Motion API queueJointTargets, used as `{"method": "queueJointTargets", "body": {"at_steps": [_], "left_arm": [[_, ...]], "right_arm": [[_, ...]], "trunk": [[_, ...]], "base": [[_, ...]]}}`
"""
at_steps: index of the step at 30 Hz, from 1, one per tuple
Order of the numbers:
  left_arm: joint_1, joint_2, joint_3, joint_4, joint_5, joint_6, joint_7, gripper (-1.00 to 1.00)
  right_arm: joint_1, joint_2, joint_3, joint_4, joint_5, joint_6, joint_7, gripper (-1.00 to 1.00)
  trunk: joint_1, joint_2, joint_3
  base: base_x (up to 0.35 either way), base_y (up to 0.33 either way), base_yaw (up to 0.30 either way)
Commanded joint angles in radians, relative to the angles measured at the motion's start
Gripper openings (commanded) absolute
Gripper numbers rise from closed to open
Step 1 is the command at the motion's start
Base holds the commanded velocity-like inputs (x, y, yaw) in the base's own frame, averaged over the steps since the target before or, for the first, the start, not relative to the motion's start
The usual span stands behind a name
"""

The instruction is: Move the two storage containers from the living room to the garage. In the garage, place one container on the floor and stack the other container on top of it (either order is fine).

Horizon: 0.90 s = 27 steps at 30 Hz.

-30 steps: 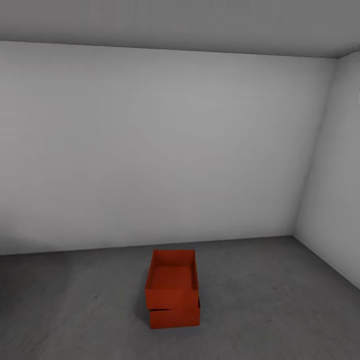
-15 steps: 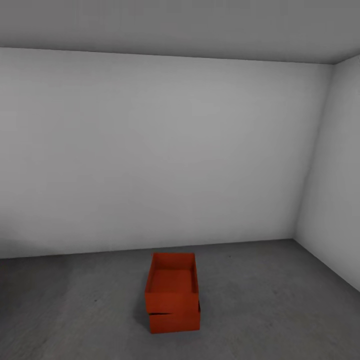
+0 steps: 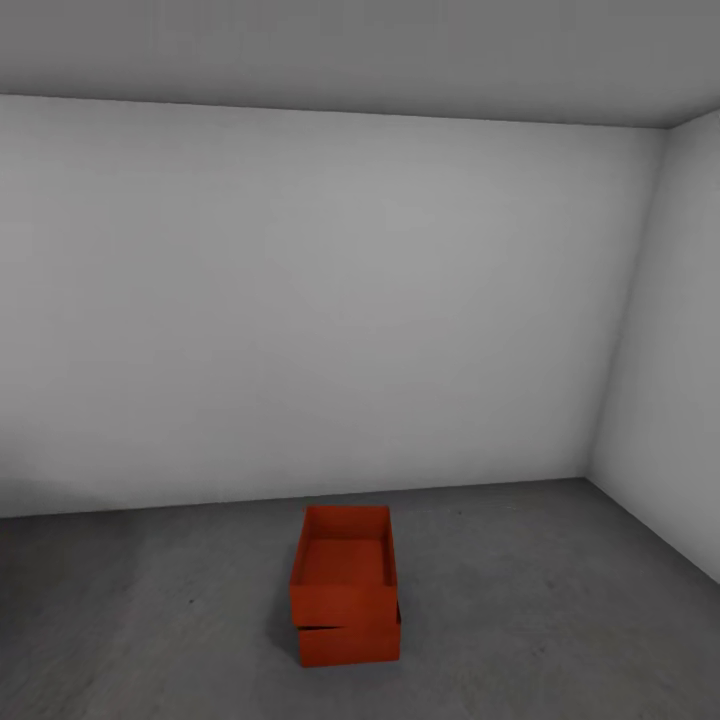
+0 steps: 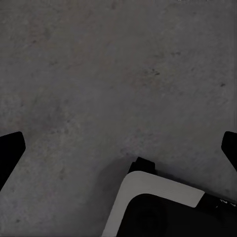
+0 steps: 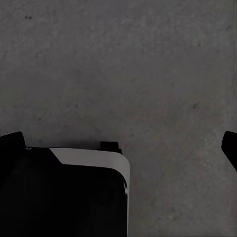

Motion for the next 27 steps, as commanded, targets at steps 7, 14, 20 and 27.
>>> {"method": "queueJointTargets", "body": {"at_steps": [7, 14, 20, 27], "left_arm": [[-0.001, 0.0, -0.005, 0.0, 0.006, -0.003, 0.002, 1.0], [-0.001, 0.0, -0.005, 0.0, 0.006, -0.003, 0.002, 1.0], [-0.001, 0.0, -0.006, 0.0, 0.006, -0.003, 0.002, 1.0], [-0.001, 0.0, -0.005, 0.0, 0.006, -0.003, 0.002, 1.0]], "right_arm": [[-0.001, 0.0, 0.01, 0.003, -0.007, -0.005, 0.0, 1.0], [-0.001, 0.0, 0.011, 0.003, -0.006, -0.005, 0.0, 1.0], [-0.001, 0.0, 0.011, 0.003, -0.006, -0.005, 0.0, 1.0], [-0.001, 0.0, 0.011, 0.003, -0.006, -0.005, 0.0, 1.0]], "trunk": [[0.0, -0.001, -0.001], [0.0, -0.001, -0.001], [0.0, -0.001, -0.001], [0.0, -0.001, -0.001]], "base": [[0.0, 0.0, 0.0], [0.0, 0.0, 0.0], [0.0, 0.0, 0.0], [0.0, 0.0, 0.0]]}}
